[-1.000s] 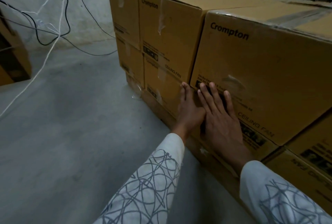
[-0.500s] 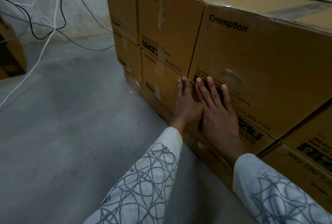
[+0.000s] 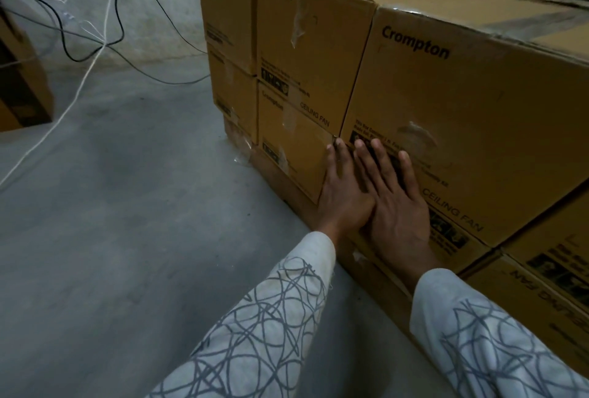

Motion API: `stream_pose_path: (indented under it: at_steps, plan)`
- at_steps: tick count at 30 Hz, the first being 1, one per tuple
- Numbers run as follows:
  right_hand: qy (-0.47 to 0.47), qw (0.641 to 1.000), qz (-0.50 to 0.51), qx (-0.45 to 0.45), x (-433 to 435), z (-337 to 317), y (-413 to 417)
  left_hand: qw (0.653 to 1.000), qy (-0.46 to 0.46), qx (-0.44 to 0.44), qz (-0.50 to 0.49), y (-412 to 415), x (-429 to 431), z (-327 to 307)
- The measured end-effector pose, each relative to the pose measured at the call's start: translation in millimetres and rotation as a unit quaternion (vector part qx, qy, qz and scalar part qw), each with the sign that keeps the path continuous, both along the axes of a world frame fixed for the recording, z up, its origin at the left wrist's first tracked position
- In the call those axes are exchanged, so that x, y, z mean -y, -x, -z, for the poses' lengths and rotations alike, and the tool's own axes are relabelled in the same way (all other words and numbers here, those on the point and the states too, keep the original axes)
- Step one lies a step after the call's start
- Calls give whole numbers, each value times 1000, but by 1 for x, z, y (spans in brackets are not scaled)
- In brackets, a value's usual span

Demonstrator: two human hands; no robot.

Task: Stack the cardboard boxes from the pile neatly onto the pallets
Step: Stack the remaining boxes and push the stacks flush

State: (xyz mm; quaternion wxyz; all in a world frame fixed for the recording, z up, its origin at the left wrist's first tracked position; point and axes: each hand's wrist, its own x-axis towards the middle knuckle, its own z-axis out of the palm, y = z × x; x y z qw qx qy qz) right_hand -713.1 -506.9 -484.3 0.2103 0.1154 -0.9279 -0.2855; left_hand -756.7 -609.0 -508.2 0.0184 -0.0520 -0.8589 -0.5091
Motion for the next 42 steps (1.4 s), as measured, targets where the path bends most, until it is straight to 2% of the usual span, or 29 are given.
stream_pose_path:
  at_steps: [3,13,18,23,27,31,34,37,39,41,42]
  plan:
    - [-29,999,-3,-15,-7,3,-4,999,37,-16,-13,-3,-7,2]
    - [-8,1000,-1,-14,-7,5,-3,1000,19,-7,-5,-6,-3,-6]
    - [0,1000,-19,14,-1,8,-11,1000,19,-11,-2,-11,7,2]
    - [-23,998,-41,52,26,7,-6,998,36,-2,-47,-11,34,7]
    - [11,996,-81,23,63,12,13,993,56,4,-107,-16,72,2]
    - [2,991,-131,15,110,12,36,981,79,13,-179,-10,109,-3]
    - [-6,989,-149,4,139,1,66,973,19,19,-230,6,132,-7]
    - [2,991,-125,55,162,-17,96,954,-148,16,-260,12,144,-10]
    - [-4,989,-114,92,171,-30,108,926,-240,60,-283,12,142,-24]
    - [-44,988,-113,97,175,-39,116,914,-274,104,-280,22,136,-44]
    - [-68,986,-113,99,175,-41,120,925,-255,118,-257,33,134,-57]
